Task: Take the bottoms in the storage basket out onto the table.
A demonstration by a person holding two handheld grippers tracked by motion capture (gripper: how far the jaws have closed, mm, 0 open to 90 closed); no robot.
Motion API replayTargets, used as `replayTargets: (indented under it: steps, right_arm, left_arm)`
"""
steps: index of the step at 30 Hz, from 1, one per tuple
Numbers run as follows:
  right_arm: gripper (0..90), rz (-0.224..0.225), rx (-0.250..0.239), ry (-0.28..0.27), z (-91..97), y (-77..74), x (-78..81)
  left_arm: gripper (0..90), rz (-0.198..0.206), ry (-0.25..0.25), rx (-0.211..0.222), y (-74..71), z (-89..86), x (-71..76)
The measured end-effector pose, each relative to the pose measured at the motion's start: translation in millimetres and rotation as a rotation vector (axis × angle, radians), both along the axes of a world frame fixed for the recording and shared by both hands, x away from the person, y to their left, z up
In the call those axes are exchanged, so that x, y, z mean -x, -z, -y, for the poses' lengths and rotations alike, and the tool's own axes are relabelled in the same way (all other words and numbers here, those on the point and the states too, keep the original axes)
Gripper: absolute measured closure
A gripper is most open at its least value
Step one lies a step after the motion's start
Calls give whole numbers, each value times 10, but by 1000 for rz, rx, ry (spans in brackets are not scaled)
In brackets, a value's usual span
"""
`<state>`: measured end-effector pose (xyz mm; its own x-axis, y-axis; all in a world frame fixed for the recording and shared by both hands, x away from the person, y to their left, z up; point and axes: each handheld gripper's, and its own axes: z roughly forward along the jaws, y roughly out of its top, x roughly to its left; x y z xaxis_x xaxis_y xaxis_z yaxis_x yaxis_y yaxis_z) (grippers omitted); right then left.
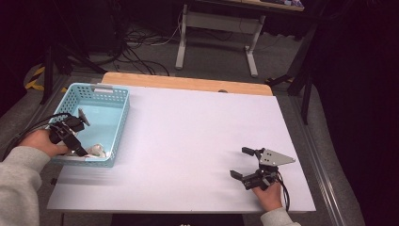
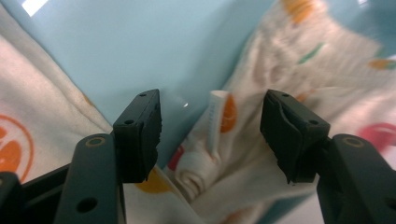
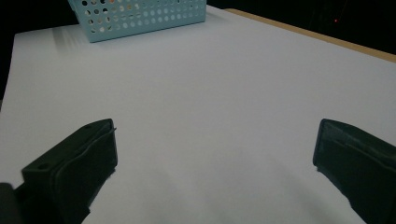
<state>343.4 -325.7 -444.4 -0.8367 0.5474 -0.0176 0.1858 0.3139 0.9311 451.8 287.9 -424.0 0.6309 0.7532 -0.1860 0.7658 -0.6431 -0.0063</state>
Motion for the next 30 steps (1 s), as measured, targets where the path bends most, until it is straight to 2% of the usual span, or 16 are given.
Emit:
replayTargets:
  steps: [2, 5, 14, 19, 20, 21, 23, 24, 25, 30]
  right_arm:
    - [5, 2, -2, 0, 1, 0, 1]
    - [5, 2, -2, -2, 1, -1, 1]
    - [5, 2, -3, -5, 2, -2, 4]
    - [5, 2, -2, -6, 1, -2, 3]
    - [5, 2, -3, -6, 1, -2, 4]
    - [5, 2, -3, -5, 0, -1, 3]
    - [5, 2, -2, -5, -1, -1, 3]
    - [5, 2, -1, -4, -1, -2, 3]
    - [5, 2, -1, -4, -1, -2, 3]
    - [5, 3, -3, -5, 1, -2, 2]
  left_arm:
    - [392, 4, 9, 14, -9, 24, -7]
    - [420, 1, 31, 5, -5, 67, -11]
    - [794, -25, 98, 17, 7, 163, 48]
    - [825, -6, 109, 16, -11, 165, 63]
    - [830, 17, 106, 20, -40, 163, 69]
    - [831, 17, 106, 20, -40, 163, 69]
    - [832, 46, 97, 31, -89, 152, 70]
    - [834, 71, 75, 50, -146, 134, 75]
    - [833, 71, 75, 50, -146, 134, 75]
    - [835, 166, 47, 89, -286, 71, 99]
